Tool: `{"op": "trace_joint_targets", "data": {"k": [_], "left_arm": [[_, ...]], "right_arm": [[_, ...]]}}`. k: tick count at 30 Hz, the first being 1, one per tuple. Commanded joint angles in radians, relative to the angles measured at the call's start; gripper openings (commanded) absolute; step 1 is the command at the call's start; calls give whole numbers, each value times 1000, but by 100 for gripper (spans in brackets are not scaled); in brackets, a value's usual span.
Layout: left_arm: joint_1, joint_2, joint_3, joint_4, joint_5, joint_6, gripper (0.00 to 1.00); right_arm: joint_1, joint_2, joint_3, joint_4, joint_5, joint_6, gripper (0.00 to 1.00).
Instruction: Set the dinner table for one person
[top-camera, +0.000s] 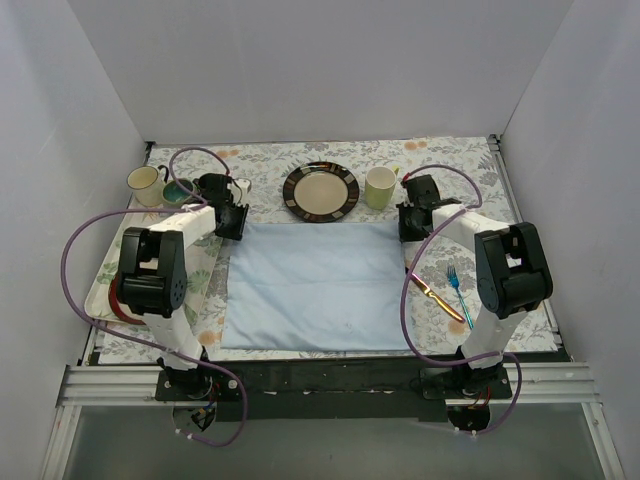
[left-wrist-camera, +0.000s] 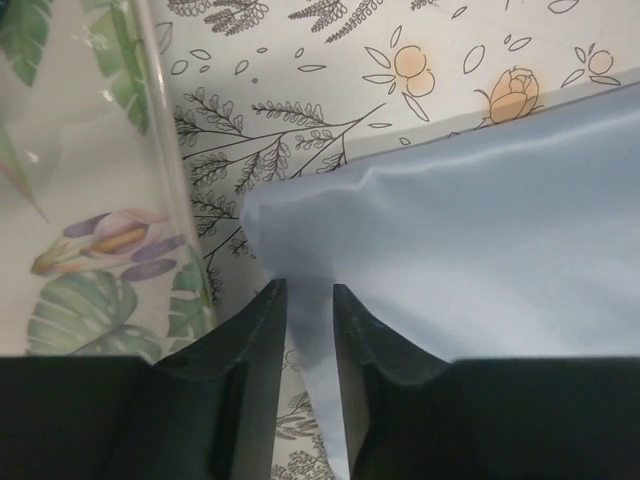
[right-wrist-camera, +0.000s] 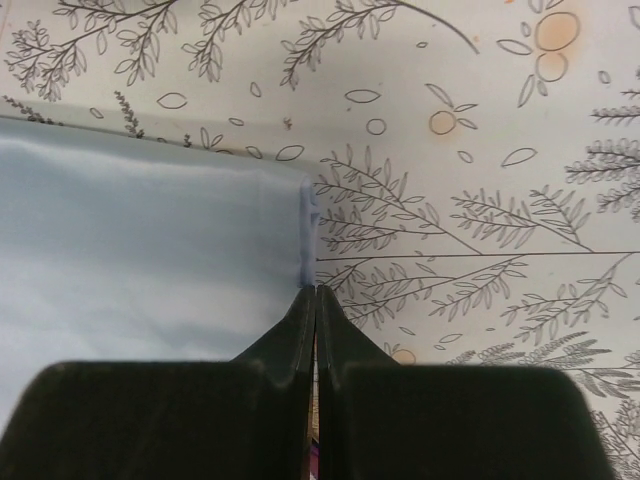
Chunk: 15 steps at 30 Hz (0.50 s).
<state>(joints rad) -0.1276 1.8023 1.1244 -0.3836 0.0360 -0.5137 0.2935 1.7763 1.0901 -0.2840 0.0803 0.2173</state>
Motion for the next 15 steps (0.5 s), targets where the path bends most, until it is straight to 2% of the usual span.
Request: {"op": "trace_joint_targets", "data": {"k": [1, 6, 9, 15], "left_arm": [[8, -119, 23, -29, 14, 6, 28], [8, -179, 17, -165, 87, 32, 28], [8, -222, -38, -230, 97, 60, 27], [8, -325, -185, -247, 33, 93, 25]], "right_arm": [[-8, -26, 39, -24, 62, -41, 1], [-8, -104, 30, -11, 62, -81, 1], [-10, -109, 36, 19, 47, -96, 18], [-21, -69, 71, 49, -36, -53, 29]]}}
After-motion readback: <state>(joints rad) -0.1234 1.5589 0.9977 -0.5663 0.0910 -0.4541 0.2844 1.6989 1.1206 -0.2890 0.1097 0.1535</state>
